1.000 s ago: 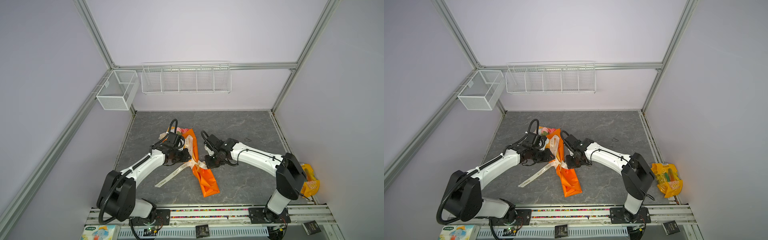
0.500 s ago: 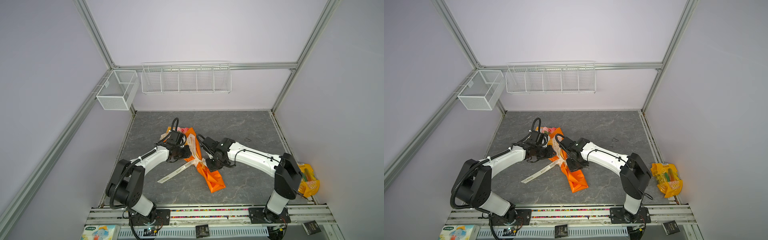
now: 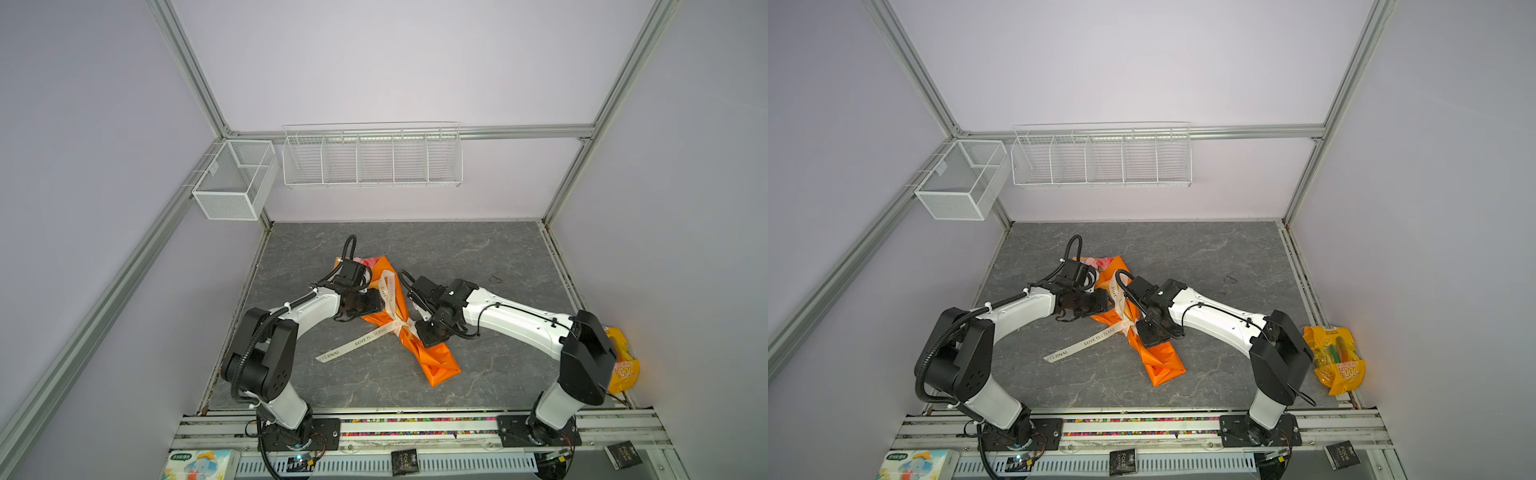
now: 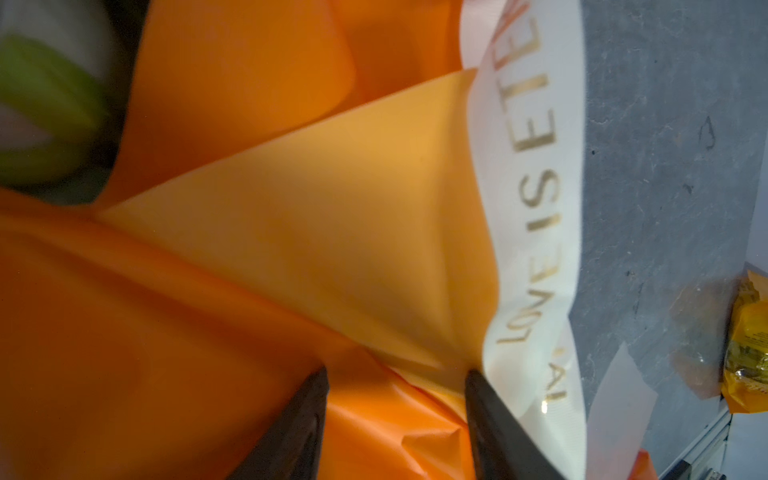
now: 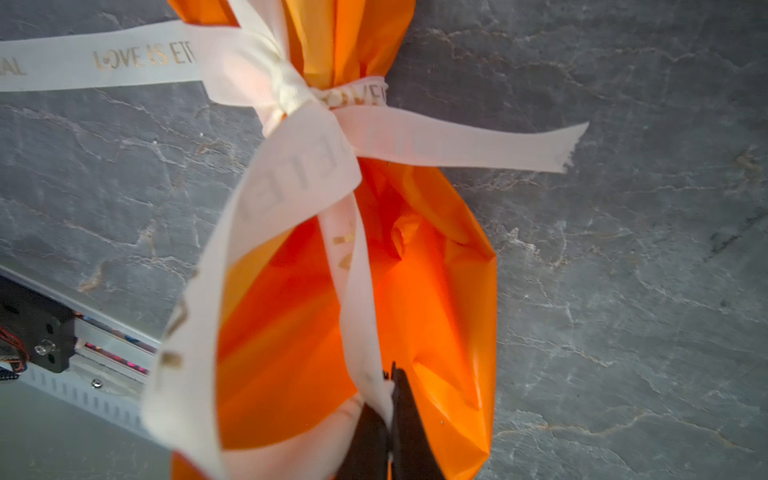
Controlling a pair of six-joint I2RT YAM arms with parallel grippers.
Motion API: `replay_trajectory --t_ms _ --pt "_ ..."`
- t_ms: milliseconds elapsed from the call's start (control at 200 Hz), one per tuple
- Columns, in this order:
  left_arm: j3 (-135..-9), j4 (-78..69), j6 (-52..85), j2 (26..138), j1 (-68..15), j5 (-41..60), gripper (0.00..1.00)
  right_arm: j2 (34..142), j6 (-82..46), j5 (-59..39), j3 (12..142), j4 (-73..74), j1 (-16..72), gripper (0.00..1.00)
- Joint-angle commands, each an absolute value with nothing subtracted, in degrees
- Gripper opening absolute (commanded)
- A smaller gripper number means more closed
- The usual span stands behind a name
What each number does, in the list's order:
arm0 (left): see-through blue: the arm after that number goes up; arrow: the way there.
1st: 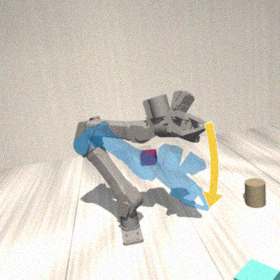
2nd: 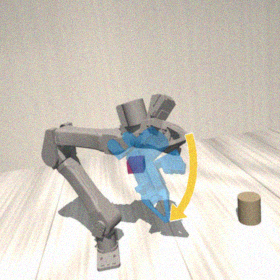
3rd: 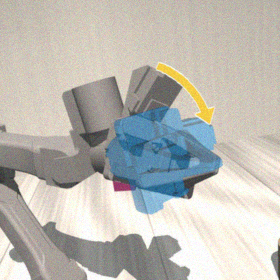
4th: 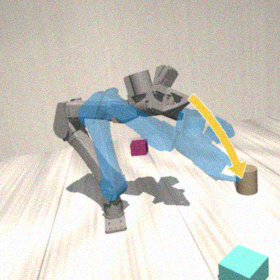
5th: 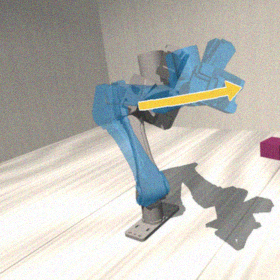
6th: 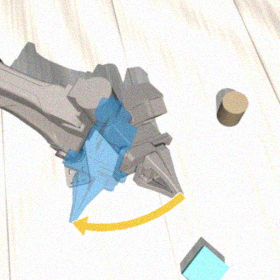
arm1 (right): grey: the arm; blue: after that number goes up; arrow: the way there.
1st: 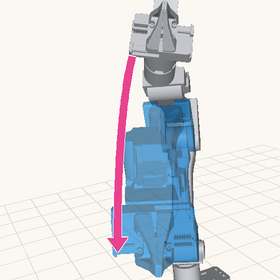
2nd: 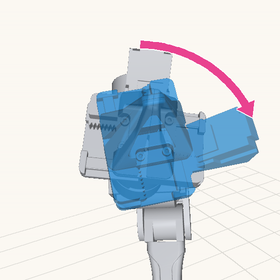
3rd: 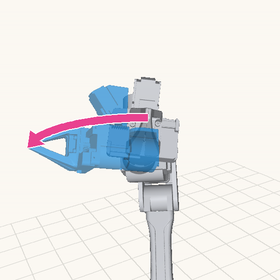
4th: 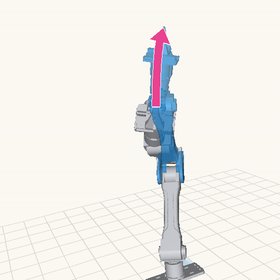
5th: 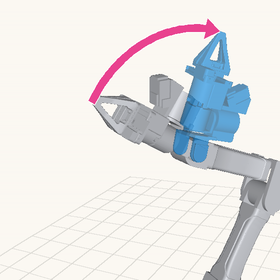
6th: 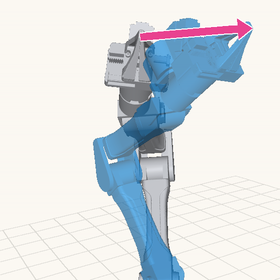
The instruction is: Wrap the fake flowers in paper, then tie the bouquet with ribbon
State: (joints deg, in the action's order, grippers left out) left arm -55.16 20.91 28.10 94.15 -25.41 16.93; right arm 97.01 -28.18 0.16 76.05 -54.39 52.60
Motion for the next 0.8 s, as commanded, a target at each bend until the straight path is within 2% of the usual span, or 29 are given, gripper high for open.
replay_trajectory --t_ms 0,130,170,220,315,515,640,795 --pt "-55.65 20.42 30.14 94.53 -25.05 15.67 0.59 96.78 -27.76 -1.32 75.50 -53.50 52.67 0.07" --pt "-55.29 20.33 31.24 95.00 -25.05 14.85 0.59 97.19 -28.12 -1.79 75.48 -52.50 52.65 0.07" --pt "-55.20 20.01 31.21 95.55 -24.98 14.82 0.56 96.97 -28.12 -2.26 75.31 -52.07 52.70 0.07" --pt "-55.04 19.57 31.20 96.62 -25.05 14.64 0.49 96.78 -28.36 -1.93 75.30 -52.62 52.69 0.07" --pt "-54.81 18.71 30.85 99.32 -25.03 15.15 0.27 96.76 -28.58 0.82 75.38 -54.40 52.63 0.07" --pt "-54.01 17.76 29.77 100.98 -24.95 14.04 0.00 96.10 -28.31 2.27 75.13 -57.23 52.42 0.07" --pt "-53.65 18.00 28.98 101.50 -24.44 12.45 0.00 95.28 -28.14 4.24 74.23 -60.18 50.98 0.07" --pt "-52.35 16.77 28.97 101.99 -23.82 12.28 0.00 95.18 -28.29 13.31 75.44 -68.83 49.27 0.07"
